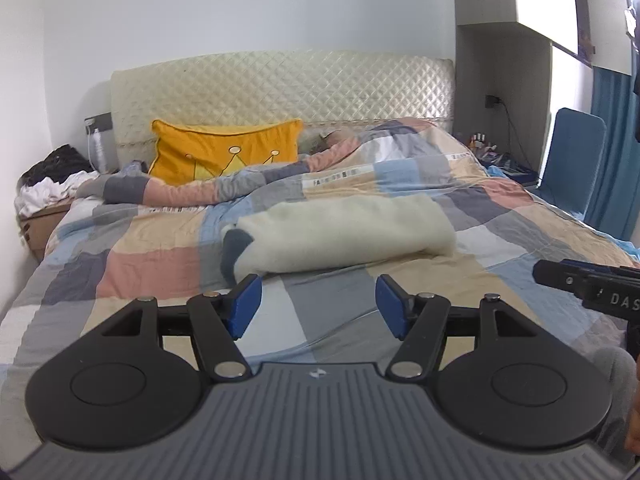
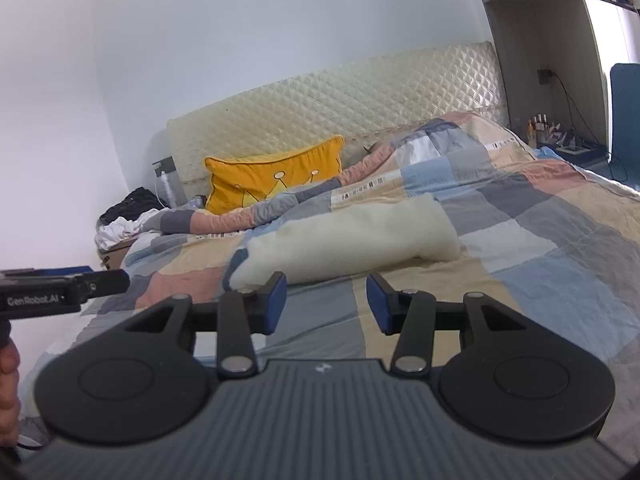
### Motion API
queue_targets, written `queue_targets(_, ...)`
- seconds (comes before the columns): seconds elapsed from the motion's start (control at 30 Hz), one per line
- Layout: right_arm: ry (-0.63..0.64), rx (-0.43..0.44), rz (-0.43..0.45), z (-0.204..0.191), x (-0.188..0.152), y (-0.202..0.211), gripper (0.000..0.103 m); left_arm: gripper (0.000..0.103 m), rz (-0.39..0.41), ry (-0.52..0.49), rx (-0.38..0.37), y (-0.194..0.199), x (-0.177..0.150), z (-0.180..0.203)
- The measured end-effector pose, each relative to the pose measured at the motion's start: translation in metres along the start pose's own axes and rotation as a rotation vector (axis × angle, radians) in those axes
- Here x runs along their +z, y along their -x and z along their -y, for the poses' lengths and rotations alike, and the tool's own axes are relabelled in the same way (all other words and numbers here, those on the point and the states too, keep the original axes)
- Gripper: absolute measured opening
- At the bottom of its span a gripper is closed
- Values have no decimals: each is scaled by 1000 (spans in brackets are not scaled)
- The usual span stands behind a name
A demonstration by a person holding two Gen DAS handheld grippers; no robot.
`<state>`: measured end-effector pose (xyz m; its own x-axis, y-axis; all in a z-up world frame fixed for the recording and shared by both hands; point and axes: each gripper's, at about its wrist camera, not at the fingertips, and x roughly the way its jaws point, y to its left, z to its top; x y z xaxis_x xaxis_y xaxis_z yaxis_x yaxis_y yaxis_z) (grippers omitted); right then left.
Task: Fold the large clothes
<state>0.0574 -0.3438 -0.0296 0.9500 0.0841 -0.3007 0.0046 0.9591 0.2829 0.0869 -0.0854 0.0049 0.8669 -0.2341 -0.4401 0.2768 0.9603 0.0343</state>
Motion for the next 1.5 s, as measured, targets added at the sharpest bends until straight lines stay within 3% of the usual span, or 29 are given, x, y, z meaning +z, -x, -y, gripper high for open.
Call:
queue_targets(0.27, 7, -10, -23, -2, -8, 0, 49, 69, -5, -8, -21, -5, -3, -1)
queue_targets(1.13, 3, -17, -17, -1, -6, 3, 49, 70, -1, 20, 17, -4, -6, -6)
queue_targets(1.4, 22, -27, -10, -1, -1, 4, 49, 94, 15, 44, 14, 0, -4, -10)
queue_targets(1.5, 37, -34, -16, -1, 2, 4, 49, 98, 1, 60, 23, -1, -5, -12)
